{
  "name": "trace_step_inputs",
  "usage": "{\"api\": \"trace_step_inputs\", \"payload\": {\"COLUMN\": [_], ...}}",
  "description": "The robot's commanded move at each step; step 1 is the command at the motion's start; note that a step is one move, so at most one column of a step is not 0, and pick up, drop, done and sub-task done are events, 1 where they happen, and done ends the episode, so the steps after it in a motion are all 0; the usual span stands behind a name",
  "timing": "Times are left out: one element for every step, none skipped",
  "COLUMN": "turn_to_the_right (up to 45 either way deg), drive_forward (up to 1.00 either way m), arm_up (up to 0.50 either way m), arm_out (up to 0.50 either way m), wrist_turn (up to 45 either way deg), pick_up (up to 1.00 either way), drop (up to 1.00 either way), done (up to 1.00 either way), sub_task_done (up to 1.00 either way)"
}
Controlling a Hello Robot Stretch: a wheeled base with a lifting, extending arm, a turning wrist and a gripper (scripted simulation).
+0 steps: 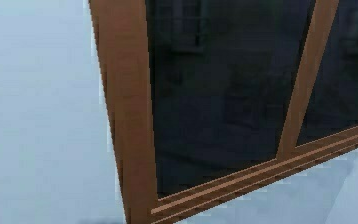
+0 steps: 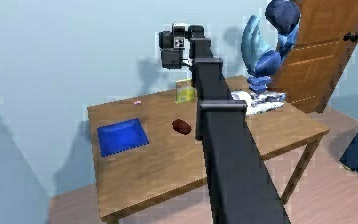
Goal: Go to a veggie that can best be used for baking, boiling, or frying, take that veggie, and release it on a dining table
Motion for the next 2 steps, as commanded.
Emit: {"api": "trace_step_inputs", "payload": {"turn_to_the_right": [0.0, 0.0], "drive_forward": [0.0, 0.0], "arm_up": [0.0, 0.0], "arm_out": [-0.08, 0.0], "wrist_turn": [0.0, 0.0], "pick_up": [0.0, 0.0], "drop": [0.0, 0.0], "done": [0.0, 1.0], "sub_task_done": [0.0, 0.0]}}
